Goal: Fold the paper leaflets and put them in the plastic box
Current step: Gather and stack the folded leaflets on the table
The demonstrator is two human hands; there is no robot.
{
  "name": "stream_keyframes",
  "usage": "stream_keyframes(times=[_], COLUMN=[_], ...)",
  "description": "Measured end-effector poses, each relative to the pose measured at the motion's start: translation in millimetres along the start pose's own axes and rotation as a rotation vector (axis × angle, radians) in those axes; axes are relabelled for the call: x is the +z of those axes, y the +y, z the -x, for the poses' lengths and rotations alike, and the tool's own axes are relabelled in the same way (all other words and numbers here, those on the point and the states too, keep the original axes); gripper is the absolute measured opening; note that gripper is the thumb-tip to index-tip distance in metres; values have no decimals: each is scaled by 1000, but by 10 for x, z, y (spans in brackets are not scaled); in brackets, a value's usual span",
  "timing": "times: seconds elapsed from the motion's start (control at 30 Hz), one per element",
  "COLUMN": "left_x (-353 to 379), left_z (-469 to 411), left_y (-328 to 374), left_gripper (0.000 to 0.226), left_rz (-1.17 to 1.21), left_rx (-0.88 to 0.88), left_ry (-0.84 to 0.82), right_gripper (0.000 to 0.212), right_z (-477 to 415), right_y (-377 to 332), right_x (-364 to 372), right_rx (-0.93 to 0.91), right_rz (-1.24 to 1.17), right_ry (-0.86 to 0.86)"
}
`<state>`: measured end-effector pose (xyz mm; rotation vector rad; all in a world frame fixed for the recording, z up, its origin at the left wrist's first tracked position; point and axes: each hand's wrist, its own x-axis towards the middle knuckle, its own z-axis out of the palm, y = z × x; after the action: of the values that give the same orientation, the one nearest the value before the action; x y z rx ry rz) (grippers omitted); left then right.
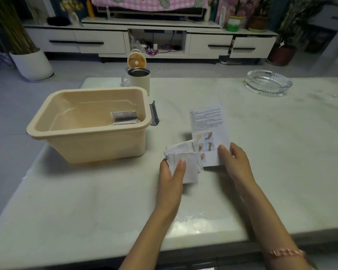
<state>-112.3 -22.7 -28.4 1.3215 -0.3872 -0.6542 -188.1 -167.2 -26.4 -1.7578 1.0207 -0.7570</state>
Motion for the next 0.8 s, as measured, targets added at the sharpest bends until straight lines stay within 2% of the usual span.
stream_keyframes(times=[0.07,0.13,0.2,0.3,0.4,0.53,0.6,0.67,0.73,0.8], left_x=[-10,-36,-90,-185,-206,-225,-279,-313,-312,-296], left_z=[27,55,80,150,215,221,209,207,209,192], left_y=[81,107,127,152,143,101,74,2,-69,-153], left_gripper=[28,25,17,10,17,59,72,64,52,60], left_rz=[8,-15,-36,-46,-81,-127,-194,-268,-293,-327], left_rx=[23,35,52,96,159,256,283,288,258,250], left_ry=[-53,-81,-51,1,14,13,0,-29,-51,-34], right_gripper=[20,24,26,25,43,24,31,40,40,47], right_z=[427,692,796,753,633,642,682,730,777,817], right_y=[-47,-15,58,21,-94,-167,-117,-86,-52,-52], right_x=[11,89,142,138,182,344,417,456,483,509], right_rx=[-121,-160,-129,25,29,-148,-183,-166,-136,-120], right_rz=[-114,-158,-177,-351,-342,-359,-409,-431,-458,-519], right_ry=[-126,-251,-301,-280,-393,-333,-294,-301,-334,-341])
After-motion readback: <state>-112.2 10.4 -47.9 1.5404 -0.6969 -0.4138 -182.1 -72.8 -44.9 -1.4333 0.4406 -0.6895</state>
